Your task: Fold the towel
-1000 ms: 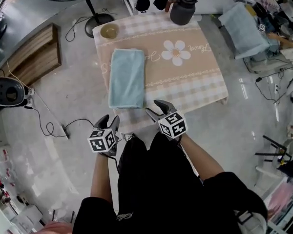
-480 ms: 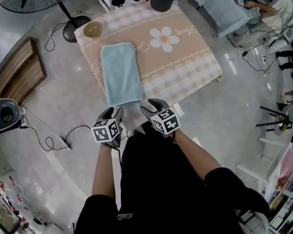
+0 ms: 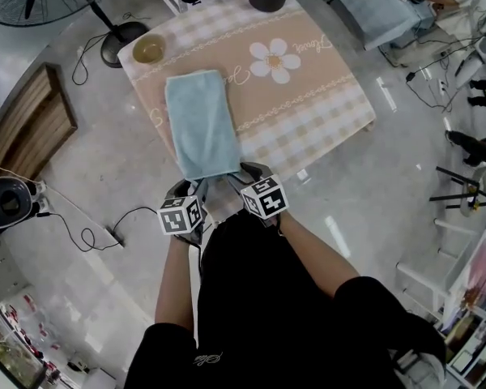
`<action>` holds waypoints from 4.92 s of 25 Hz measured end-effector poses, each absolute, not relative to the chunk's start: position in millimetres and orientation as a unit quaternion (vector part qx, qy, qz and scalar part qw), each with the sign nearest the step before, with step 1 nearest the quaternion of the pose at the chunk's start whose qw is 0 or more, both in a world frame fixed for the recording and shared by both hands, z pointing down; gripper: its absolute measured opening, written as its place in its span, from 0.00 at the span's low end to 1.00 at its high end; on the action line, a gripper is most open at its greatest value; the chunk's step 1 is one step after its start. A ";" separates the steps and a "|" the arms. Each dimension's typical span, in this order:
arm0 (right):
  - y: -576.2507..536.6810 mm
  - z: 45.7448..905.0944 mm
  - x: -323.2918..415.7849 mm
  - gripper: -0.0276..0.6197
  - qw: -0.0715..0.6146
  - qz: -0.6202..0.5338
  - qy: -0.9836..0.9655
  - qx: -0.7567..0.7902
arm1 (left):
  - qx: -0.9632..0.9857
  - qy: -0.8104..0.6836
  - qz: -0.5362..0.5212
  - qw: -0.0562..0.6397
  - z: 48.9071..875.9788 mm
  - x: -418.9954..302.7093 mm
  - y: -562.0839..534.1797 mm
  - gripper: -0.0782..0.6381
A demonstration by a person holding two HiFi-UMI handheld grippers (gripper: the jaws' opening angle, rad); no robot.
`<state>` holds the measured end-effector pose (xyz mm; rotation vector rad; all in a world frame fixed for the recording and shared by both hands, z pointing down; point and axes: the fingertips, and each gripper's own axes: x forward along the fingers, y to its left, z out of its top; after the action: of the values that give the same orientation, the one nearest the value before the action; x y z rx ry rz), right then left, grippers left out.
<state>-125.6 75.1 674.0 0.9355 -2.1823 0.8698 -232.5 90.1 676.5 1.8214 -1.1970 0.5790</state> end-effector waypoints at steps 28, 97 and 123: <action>87.2 680.0 -109.0 0.10 0.317 0.325 -0.818 0.353 | 0.718 -0.490 0.223 0.441 684.6 -234.9 101.3 0.15; -167.7 628.5 -143.1 0.20 0.288 0.368 -0.830 0.305 | 0.686 -0.568 0.138 0.434 616.3 -277.9 -144.1 0.41; -44.9 601.0 -121.7 0.38 0.282 0.327 -0.839 0.331 | 0.710 -0.536 0.151 0.432 608.6 -247.2 -4.1 0.47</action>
<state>-121.7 -44.9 601.0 0.8877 -2.2482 0.8756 -247.2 -4.1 608.6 1.7697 -1.3356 0.3770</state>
